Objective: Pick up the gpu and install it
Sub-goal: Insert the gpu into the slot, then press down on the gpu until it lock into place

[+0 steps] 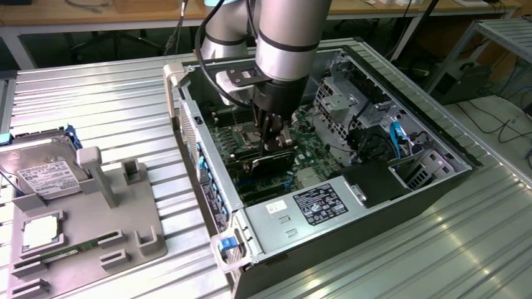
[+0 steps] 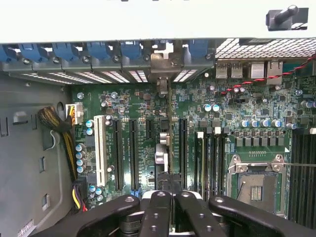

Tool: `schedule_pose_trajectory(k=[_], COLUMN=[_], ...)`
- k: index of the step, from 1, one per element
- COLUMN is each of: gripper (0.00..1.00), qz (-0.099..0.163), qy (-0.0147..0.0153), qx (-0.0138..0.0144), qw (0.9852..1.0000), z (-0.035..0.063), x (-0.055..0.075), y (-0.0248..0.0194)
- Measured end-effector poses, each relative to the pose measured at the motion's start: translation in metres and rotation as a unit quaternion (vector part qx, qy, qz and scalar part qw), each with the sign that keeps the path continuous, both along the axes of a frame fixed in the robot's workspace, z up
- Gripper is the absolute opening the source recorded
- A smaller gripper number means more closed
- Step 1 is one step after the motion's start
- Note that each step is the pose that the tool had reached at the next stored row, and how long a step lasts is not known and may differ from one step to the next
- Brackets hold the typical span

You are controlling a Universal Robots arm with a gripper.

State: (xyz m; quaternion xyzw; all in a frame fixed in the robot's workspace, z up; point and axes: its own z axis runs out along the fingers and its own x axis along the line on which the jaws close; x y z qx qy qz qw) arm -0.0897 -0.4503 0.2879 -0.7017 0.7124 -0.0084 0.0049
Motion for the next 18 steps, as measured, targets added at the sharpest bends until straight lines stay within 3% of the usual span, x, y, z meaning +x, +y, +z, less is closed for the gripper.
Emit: schedule_pose_trajectory(k=[11,18], gripper=[0.11,0.11], qz=[0.000,0.000], qy=[0.0000,0.0000], qx=[-0.0001,-0.0001], qw=[1.0000,1.0000], z=[0.0001,0.0000], x=[-0.001,-0.020], y=[0.0000,0.0000])
